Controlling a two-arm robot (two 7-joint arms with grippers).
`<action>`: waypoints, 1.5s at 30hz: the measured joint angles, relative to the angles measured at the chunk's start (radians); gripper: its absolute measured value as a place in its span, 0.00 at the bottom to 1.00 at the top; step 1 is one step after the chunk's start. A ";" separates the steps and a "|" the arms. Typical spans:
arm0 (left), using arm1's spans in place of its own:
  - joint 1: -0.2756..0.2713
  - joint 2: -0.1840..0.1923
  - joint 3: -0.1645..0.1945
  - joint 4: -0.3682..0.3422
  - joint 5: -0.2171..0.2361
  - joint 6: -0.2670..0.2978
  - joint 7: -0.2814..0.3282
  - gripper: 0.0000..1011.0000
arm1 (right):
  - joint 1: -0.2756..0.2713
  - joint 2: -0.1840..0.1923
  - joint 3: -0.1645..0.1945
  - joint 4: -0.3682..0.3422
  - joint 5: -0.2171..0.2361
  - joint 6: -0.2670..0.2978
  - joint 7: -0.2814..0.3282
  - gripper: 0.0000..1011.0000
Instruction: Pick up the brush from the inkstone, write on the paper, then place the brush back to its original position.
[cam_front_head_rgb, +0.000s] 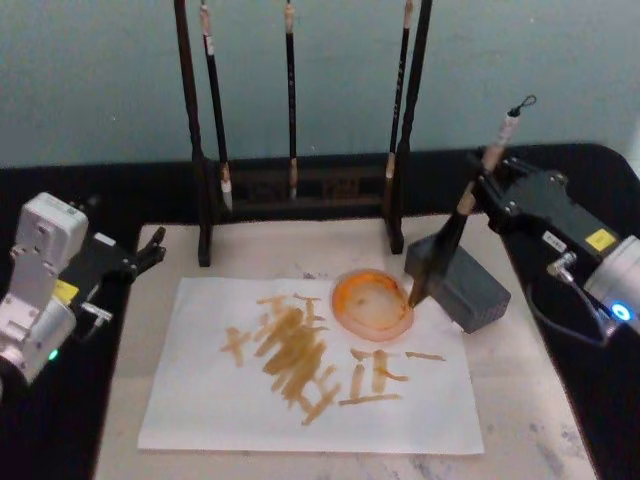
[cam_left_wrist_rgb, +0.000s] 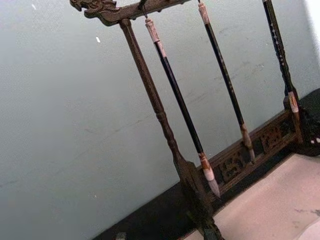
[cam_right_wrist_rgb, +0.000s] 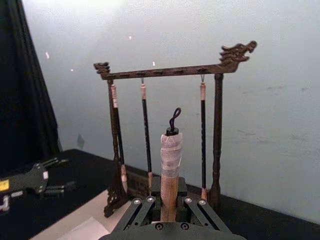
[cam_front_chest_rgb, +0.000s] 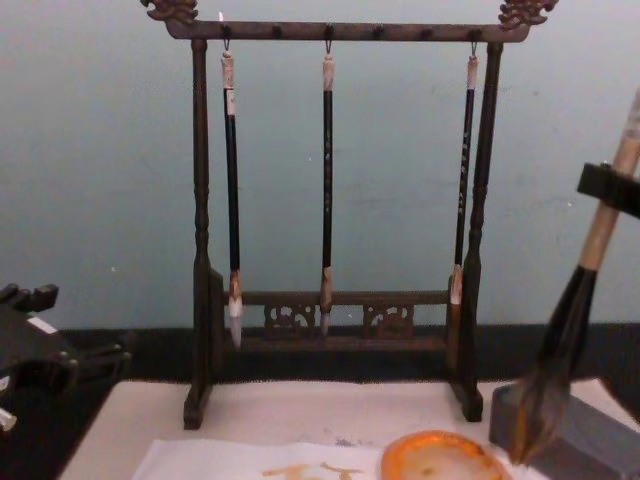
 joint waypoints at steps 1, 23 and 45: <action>0.000 0.000 0.000 0.000 0.000 0.000 0.000 1.00 | 0.000 0.000 0.000 0.000 0.000 0.000 0.000 0.18; 0.000 0.000 0.000 0.000 0.000 0.000 0.000 1.00 | -0.152 0.029 0.059 -0.107 -0.086 0.006 -0.002 0.17; 0.000 0.000 0.000 0.000 0.000 0.000 0.000 1.00 | -0.165 -0.012 0.079 -0.094 -0.153 0.030 0.011 0.18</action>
